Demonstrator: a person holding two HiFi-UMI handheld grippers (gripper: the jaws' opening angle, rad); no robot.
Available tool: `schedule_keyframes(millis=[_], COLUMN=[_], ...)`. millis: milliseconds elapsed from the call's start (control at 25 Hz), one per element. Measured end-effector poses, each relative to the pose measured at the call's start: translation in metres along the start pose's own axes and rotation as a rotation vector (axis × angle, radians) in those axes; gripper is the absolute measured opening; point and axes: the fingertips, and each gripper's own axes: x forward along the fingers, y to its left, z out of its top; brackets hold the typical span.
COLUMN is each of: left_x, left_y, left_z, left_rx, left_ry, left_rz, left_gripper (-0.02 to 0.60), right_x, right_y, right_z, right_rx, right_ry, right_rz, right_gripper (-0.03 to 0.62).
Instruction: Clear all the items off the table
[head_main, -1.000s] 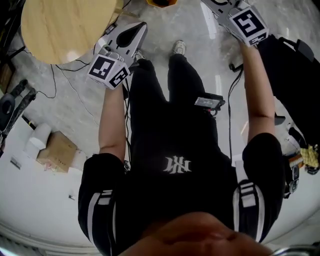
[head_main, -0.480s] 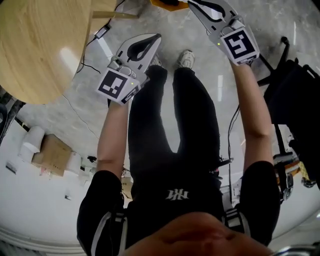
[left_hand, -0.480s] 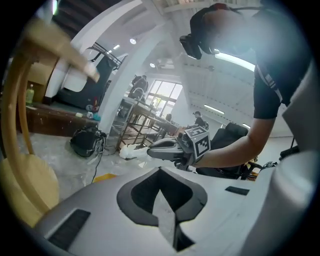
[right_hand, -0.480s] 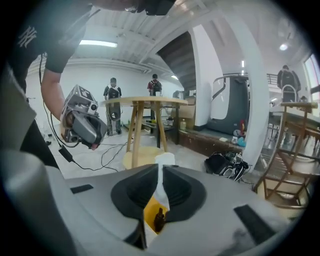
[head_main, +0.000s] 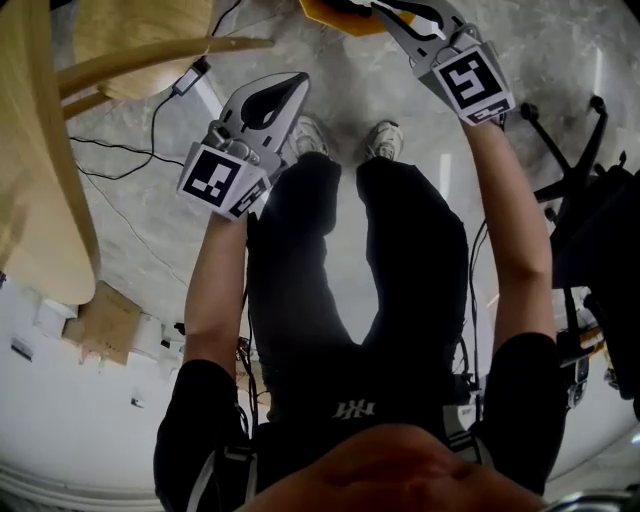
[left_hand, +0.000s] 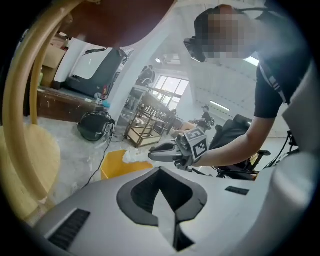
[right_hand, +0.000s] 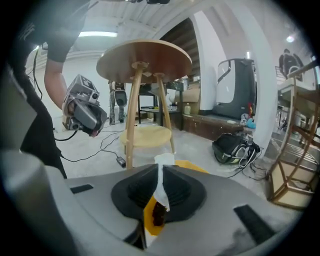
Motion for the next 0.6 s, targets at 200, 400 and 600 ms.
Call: schedule_keyframes(millis=[200, 400, 600], left_x=[0.022, 0.023, 0.012], left_y=[0.014, 0.010, -0.045], left_z=[-0.027, -0.026, 0.010], left_rx=[0.004, -0.009, -0.022], left_ry=[0.019, 0.019, 0.008], left_rz=[-0.018, -0.022, -0.080], left_gripper=[0.012, 0.012, 0.012], right_x=[0.024, 0.037, -0.003], right_y=[-0.001, 0.006, 0.002], right_z=[-0.037, -0.058, -0.002], right_rx=[-0.012, 0.060, 0.062], right_ry=[0.036, 0.075, 0.002], right_rz=[0.009, 0.056, 0.022], right_gripper=[0.034, 0.264, 0.264])
